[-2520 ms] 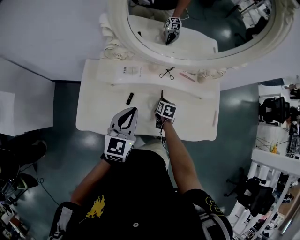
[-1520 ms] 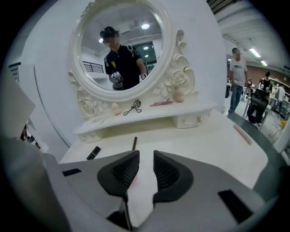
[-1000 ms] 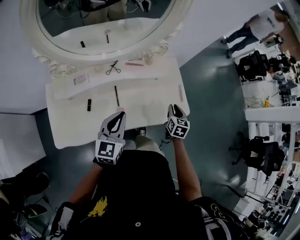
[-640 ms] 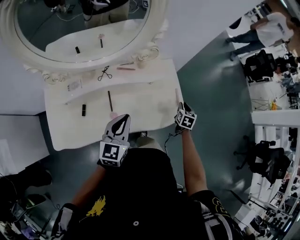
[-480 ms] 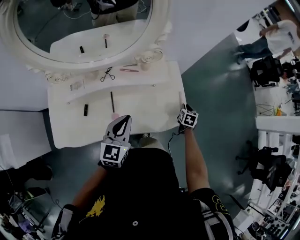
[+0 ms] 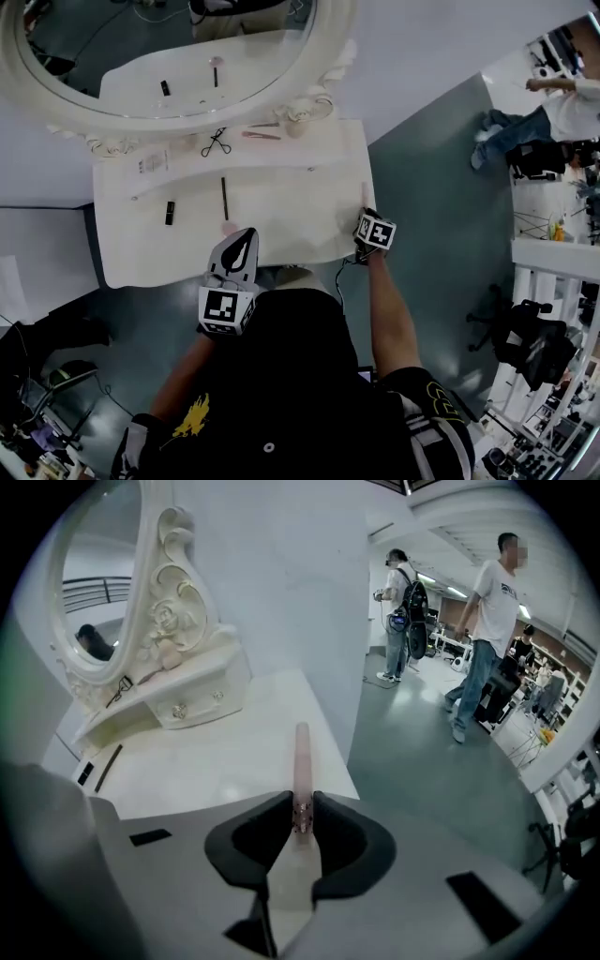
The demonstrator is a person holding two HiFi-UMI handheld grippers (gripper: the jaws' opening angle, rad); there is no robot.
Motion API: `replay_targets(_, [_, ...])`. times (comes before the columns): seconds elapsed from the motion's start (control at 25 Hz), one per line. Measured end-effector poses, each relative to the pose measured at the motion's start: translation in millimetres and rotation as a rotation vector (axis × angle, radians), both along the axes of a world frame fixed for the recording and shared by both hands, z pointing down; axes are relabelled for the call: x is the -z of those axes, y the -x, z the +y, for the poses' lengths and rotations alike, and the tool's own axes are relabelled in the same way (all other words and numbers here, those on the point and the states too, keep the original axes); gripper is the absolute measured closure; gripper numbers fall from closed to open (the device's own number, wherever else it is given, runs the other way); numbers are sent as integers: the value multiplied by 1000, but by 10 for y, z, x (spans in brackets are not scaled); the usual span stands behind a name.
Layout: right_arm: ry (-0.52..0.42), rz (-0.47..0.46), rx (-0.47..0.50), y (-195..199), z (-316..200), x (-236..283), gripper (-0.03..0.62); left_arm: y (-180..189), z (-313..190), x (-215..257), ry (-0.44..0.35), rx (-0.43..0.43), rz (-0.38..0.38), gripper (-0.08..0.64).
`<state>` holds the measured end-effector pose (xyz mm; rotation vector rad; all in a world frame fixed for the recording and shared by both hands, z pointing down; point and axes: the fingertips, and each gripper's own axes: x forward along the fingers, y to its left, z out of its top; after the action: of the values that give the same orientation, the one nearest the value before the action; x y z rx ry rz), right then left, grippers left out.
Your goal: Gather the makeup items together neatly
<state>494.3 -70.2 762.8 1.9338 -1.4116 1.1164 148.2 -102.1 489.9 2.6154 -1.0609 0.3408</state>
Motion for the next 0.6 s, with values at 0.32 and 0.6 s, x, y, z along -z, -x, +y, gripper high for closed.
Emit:
replay_targets(0.32, [-172,-175,-87,1231,-442,382,508,970,-238,47,-27,63,17,548])
replay_targets(0.6, [-180,-315,24,2735,-713,405,508,1784,-500,115,-53,114,2,548])
